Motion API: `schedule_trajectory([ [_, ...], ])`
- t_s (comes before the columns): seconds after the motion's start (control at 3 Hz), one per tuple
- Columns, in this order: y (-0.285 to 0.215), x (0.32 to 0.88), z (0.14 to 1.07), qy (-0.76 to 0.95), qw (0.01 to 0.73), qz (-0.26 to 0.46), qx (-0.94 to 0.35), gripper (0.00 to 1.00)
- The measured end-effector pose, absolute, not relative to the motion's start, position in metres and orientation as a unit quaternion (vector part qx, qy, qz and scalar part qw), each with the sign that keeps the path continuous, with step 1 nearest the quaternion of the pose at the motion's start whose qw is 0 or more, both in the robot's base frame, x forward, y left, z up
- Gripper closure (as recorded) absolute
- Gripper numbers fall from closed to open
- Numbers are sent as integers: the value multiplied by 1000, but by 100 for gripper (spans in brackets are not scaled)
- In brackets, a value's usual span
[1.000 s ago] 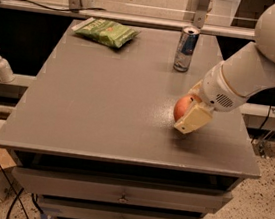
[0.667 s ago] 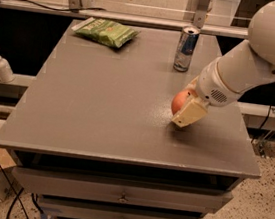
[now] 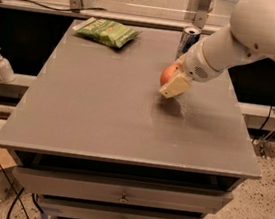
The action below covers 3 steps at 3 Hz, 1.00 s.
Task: Move apple near green jalapeno chip bag
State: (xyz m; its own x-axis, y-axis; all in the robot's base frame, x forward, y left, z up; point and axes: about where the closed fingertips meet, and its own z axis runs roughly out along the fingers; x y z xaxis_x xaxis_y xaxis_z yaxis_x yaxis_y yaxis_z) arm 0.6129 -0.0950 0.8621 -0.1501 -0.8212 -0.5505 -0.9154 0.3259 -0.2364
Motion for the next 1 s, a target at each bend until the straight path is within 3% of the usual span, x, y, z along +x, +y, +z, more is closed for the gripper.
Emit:
schedule_trajectory([
  [1.0, -17, 710, 857, 725, 399, 122, -547, 100],
])
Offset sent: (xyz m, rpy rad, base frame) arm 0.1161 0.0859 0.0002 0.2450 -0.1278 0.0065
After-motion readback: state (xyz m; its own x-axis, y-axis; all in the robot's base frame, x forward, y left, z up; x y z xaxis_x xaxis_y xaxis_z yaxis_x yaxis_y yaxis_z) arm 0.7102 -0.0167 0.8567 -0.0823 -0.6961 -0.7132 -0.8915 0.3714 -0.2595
